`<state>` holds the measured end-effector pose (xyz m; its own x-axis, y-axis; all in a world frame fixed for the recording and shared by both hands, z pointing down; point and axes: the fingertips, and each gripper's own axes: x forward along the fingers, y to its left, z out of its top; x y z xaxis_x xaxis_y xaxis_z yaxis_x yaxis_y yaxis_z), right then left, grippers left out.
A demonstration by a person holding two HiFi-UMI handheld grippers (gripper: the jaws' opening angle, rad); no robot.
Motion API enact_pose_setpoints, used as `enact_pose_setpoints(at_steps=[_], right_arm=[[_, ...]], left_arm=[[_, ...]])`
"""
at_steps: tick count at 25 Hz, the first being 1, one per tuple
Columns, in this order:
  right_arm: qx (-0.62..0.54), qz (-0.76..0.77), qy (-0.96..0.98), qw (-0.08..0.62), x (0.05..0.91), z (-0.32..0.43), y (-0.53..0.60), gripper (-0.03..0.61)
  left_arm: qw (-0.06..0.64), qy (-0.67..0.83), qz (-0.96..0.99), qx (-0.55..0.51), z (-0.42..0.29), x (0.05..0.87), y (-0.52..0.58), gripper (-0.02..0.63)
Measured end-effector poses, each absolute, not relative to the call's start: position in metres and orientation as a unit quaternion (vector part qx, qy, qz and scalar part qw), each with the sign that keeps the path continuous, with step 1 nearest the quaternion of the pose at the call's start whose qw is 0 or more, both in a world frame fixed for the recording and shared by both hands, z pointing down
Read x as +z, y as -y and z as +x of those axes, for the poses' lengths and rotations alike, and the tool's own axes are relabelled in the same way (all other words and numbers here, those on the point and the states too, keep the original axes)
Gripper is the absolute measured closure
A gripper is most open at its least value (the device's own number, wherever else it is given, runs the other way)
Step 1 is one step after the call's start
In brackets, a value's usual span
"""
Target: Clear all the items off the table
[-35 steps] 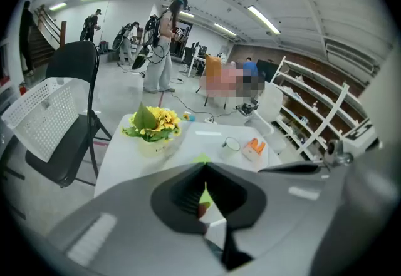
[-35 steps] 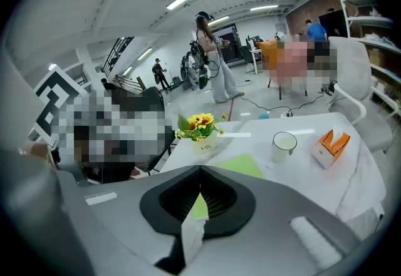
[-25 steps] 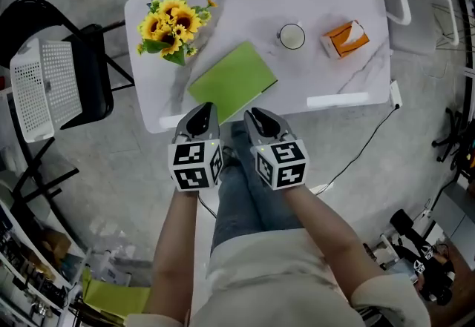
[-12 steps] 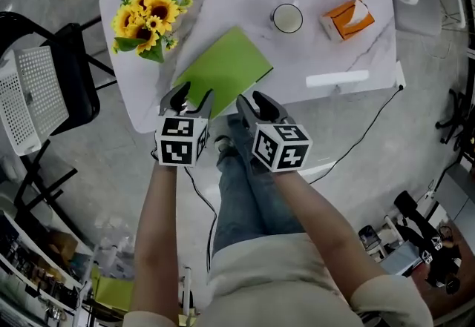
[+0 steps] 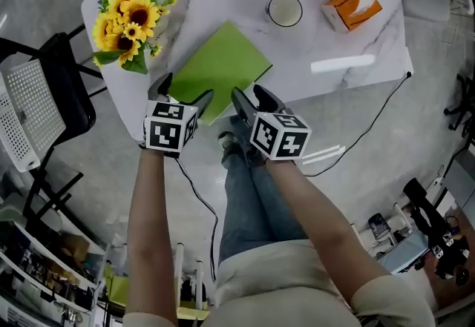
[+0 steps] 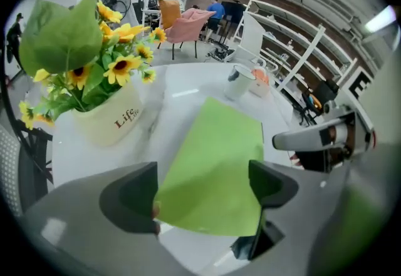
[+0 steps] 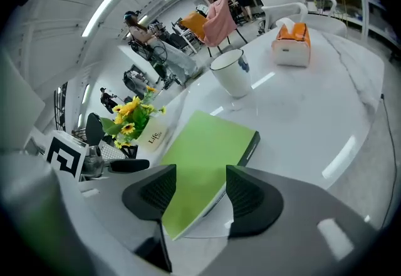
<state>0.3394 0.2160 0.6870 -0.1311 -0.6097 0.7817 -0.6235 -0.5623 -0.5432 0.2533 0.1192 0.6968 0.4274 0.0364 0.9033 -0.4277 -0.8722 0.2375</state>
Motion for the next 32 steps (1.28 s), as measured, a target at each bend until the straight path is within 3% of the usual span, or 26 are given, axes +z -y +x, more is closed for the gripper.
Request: enact_pose_setpoints(at_steps=[4,13,19,28,32], right_arm=[[0.605,0.657,0.449,-0.002,0.703,0.343,-0.214,0.293],[0.642,0.655,0.397,-0.027,0.733,0.351,-0.215,0.233],[0.649,0.652,0.392,-0.017,0.741,0.352,-0.208,0.213],[0.652,0.669,0.357,0.000,0.745,0.351,-0.206,0.213],[0.655,0.677,0.336,-0.004,0.745,0.356,-0.210,0.253]], left_arm=[[0.216,0.078,0.806,0.545,0.254,0.711,-0.115,0.113],[0.236,-0.020,0.761,0.603,0.252,0.740,-0.126,0.058],[0.238,-0.028,0.757,0.608,0.251,0.739,-0.127,0.058],[0.142,-0.061,0.750,0.643,0.255,0.746,-0.145,0.063],[0.148,-0.068,0.749,0.642,0.260,0.745,-0.154,0.102]])
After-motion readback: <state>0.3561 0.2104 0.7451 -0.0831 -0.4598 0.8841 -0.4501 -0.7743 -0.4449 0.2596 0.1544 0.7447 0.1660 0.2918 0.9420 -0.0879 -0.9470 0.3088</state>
